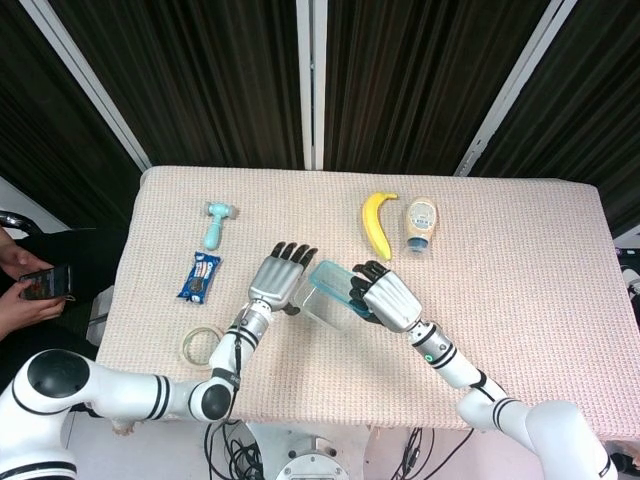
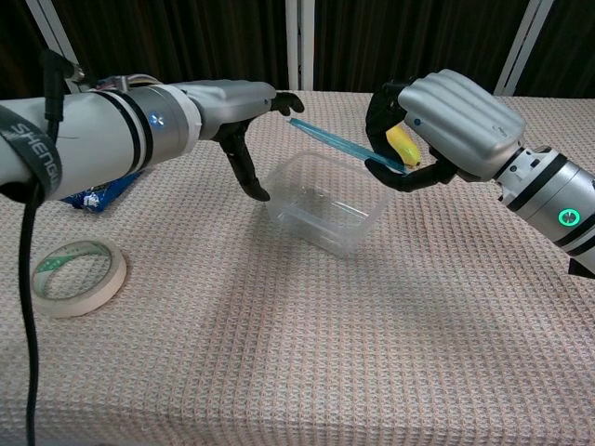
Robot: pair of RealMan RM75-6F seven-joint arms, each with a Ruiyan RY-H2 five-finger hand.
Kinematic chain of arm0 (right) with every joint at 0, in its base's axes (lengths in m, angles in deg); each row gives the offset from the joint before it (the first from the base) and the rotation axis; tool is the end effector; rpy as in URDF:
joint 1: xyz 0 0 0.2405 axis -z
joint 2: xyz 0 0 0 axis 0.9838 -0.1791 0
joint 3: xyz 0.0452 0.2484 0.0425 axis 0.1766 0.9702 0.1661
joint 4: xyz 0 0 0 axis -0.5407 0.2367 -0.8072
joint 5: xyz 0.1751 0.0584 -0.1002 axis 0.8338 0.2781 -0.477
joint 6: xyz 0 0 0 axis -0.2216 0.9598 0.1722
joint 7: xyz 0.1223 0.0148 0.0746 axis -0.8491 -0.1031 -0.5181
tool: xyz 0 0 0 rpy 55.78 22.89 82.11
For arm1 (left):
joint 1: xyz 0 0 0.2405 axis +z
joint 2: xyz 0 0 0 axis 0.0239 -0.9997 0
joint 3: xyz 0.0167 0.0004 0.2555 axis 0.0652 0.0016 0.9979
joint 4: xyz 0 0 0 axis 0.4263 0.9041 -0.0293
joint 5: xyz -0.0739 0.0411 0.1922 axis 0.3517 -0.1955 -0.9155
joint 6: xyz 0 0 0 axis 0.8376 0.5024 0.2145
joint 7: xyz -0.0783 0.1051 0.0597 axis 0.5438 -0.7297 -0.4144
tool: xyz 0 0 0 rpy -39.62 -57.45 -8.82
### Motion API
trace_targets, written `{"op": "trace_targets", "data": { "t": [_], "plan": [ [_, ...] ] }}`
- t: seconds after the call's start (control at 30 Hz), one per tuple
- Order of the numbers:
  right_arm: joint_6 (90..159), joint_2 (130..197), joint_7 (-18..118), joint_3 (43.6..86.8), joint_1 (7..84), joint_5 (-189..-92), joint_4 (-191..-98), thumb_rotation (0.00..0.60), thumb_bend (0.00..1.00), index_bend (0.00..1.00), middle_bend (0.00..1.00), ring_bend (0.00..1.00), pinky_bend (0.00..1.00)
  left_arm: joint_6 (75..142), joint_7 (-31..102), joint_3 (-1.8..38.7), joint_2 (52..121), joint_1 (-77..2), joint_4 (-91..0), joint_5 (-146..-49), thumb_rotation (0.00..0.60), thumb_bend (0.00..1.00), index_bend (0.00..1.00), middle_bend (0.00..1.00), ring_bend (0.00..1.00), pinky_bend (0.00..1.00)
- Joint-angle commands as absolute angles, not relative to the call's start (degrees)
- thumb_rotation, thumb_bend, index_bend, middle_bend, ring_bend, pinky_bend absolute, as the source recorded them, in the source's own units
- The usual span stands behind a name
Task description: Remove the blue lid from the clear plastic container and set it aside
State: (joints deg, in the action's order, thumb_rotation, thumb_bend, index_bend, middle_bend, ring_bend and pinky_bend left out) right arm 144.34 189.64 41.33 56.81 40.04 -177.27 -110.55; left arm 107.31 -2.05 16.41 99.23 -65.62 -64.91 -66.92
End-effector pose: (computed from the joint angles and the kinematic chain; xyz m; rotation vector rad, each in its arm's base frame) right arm -0.1669 -0.3285 -0.0457 1.9033 -0.4306 1.4046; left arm -0.0409 0.3468 -0.0557 -1.9134 -1.0037 -0.8178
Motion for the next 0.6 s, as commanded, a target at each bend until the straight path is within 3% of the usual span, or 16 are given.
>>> {"op": "trace_targets", "data": {
  "t": [0.03, 0.6],
  "plan": [
    [144.0, 187.5, 43.4, 57.1, 40.1, -176.8, -112.5, 0.600, 0.52, 0.85, 0.56, 0.33, 0.38, 108.3, -0.7, 16.6, 97.8, -63.9, -65.6, -68.5, 0.600, 0.12, 0.00, 0.03, 0.00, 0.04],
    [139.3, 170.4, 53.0, 55.3, 47.9, -170.7, -127.2, 0.600, 0.52, 0.85, 0.54, 0.31, 0.37, 112.8, 12.0, 16.9, 86.5, -51.1, -68.9, -76.9, 0.600, 0.12, 0.00, 0.03, 0.00, 0.04]
  ]
}}
